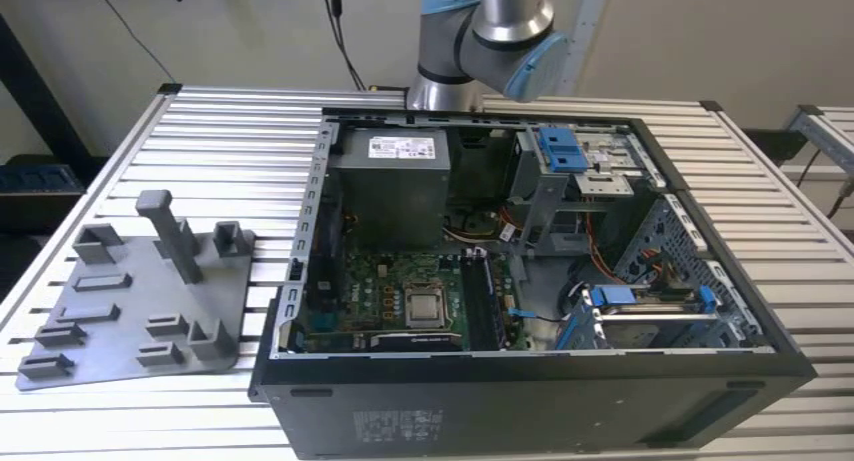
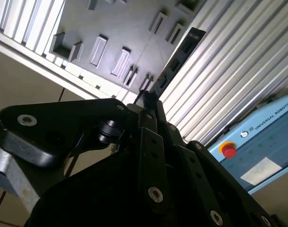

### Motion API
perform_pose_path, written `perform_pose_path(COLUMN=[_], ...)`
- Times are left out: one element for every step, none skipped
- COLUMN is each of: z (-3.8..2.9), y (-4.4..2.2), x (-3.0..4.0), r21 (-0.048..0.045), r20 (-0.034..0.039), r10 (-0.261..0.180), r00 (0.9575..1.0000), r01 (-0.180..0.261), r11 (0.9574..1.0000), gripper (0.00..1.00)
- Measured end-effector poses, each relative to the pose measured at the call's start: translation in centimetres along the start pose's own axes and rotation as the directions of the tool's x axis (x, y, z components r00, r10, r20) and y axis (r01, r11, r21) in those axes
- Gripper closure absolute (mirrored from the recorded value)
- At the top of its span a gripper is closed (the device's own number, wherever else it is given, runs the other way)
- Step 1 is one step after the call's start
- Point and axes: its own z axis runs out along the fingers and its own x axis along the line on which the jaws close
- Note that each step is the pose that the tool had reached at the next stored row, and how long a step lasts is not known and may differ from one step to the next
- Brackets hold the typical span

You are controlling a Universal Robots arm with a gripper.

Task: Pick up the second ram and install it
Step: 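Pick up the second ram and move it above second insertion slot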

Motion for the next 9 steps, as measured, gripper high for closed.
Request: perform_pose_path(z=[0.00, 0.00, -0.01, -0.02, -0.03, -0.01, -0.01, -0.01, -0.01], y=[0.00, 0.00, 0.00, -0.04, -0.14, -0.27, -0.48, -0.72, -0.97], x=[0.00, 0.00, 0.00, 0.00, 0.00, 0.01, 0.01, 0.02, 0.03], r21=[0.0001, 0.0001, 0.0001, -0.0002, -0.0002, 0.0000, 0.0000, -0.0002, -0.0002], r20=[0.0000, 0.0000, -0.0001, -0.0003, -0.0003, -0.0001, -0.0001, -0.0002, -0.0001], r10=[0.000, 0.000, 0.000, 0.000, 0.000, 0.000, 0.000, 0.000, 0.000], r00=[1.0000, 1.0000, 1.0000, 1.0000, 1.0000, 1.0000, 1.0000, 1.0000, 1.0000], r01=[0.000, 0.000, 0.000, 0.000, 0.000, 0.000, 0.000, 0.000, 0.000], r11=[1.0000, 1.0000, 1.0000, 1.0000, 1.0000, 1.0000, 1.0000, 1.0000, 1.0000], gripper=[0.86, 0.86, 0.86, 0.86, 0.86, 0.86, 0.86, 0.86, 0.86])
